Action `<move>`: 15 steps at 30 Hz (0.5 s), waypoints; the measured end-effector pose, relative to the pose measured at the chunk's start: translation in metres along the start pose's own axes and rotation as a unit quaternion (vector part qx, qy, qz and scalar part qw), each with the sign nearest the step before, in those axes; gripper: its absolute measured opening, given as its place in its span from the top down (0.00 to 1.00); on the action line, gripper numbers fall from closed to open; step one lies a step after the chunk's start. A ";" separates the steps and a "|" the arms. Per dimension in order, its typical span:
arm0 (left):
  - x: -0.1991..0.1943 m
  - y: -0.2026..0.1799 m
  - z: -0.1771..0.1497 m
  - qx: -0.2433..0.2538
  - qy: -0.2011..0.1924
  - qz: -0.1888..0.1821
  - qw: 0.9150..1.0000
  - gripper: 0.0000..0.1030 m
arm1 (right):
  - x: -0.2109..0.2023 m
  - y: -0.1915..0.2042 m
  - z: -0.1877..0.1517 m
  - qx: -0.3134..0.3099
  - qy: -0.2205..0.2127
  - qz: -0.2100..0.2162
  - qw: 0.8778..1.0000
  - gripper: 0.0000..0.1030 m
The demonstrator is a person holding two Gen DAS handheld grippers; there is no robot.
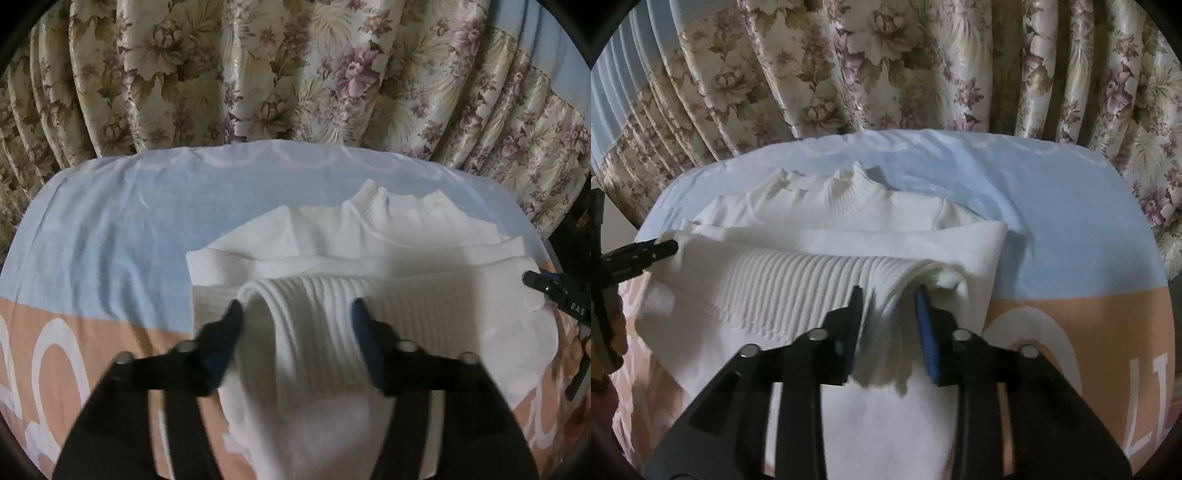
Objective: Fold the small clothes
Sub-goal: 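Lift the hem with both tools and fold it up over the folded sleeves, then open both tools and release the folded hem onto the collar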
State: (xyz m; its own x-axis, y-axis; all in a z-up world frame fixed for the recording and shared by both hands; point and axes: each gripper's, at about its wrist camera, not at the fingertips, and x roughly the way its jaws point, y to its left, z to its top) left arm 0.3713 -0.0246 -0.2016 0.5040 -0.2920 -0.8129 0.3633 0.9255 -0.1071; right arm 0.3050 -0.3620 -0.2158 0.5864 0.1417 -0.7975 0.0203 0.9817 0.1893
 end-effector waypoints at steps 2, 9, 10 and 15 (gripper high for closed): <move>-0.004 -0.008 -0.005 0.009 0.003 -0.006 1.000 0.38 | -0.002 0.003 -0.005 -0.001 0.006 0.004 1.000 0.68; -0.005 -0.031 -0.014 0.053 -0.004 0.013 0.998 0.68 | 0.004 0.015 -0.016 -0.018 0.012 -0.009 1.000 0.87; -0.005 -0.032 -0.014 0.059 -0.005 0.017 0.998 0.87 | 0.005 0.017 -0.016 -0.021 0.010 -0.012 1.000 0.88; -0.004 -0.024 0.004 0.052 -0.013 0.027 0.998 0.91 | -0.003 0.014 0.002 -0.029 -0.014 -0.016 0.999 0.89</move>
State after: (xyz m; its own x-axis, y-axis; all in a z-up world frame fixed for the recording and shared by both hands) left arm 0.3635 -0.0469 -0.1933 0.5457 -0.2493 -0.8001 0.4140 0.9103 -0.0012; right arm 0.3050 -0.3492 -0.2096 0.6090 0.1079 -0.7858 -0.0074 0.9914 0.1303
